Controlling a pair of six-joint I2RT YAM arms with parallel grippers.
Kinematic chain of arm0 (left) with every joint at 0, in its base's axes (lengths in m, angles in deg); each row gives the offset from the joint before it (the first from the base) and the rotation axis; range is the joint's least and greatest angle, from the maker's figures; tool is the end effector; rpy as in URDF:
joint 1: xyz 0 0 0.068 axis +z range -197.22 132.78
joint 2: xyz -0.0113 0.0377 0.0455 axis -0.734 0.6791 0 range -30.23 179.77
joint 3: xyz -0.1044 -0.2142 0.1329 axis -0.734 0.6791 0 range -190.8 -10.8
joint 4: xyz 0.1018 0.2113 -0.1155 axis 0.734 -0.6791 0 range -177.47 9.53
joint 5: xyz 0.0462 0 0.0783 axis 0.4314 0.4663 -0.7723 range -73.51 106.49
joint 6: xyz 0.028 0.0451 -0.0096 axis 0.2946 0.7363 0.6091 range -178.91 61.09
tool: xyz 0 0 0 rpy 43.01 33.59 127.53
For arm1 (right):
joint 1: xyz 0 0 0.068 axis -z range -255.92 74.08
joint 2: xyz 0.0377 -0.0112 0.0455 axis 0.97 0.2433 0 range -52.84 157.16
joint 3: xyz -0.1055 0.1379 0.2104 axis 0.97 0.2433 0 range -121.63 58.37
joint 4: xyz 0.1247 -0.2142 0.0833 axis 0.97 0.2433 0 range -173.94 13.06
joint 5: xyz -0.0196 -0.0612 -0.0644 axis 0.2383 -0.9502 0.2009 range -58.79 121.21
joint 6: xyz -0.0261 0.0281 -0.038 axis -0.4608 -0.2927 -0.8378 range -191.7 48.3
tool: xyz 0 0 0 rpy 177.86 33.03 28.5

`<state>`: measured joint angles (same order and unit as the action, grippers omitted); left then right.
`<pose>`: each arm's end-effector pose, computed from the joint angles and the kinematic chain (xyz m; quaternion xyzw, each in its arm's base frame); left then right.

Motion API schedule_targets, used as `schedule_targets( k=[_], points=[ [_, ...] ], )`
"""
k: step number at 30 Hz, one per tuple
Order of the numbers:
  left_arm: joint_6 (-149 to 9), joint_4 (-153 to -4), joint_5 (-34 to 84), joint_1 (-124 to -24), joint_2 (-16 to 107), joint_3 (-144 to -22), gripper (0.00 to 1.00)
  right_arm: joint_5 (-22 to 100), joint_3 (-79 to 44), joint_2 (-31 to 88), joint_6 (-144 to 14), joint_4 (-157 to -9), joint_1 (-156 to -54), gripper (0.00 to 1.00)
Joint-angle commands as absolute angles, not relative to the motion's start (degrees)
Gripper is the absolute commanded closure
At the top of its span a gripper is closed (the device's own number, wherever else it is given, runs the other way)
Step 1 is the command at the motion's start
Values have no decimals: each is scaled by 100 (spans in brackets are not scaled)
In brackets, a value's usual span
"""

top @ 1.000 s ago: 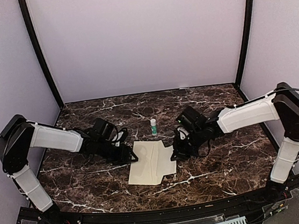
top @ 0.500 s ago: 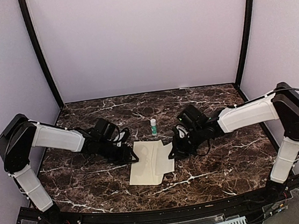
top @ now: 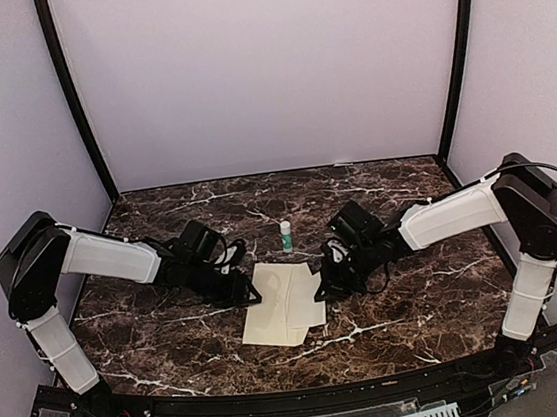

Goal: Place the letter into the envelope and seal it
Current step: Place the letter in the envelope.

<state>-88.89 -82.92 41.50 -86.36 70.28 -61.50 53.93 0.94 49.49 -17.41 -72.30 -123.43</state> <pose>0.2519 -0.2245 0.1407 0.1435 0.9153 -0.3478 0.1438 0.2271 0.2683 0.1517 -0.0011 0.9406 0.3380 0.0316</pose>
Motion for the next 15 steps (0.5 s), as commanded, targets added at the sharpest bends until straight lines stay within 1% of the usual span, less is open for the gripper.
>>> schedule_targets(
  k=[1, 15],
  points=[
    [-8760, -8726, 4123, -8712, 7196, -6193, 59, 5463, -55, 5140, -1806, -7435, -12303, 100],
    [-8671, -8744, 4113, -8730, 7251, -6265, 60, 5611, -371, 5527, -1914, -7564, -12303, 100]
  ],
)
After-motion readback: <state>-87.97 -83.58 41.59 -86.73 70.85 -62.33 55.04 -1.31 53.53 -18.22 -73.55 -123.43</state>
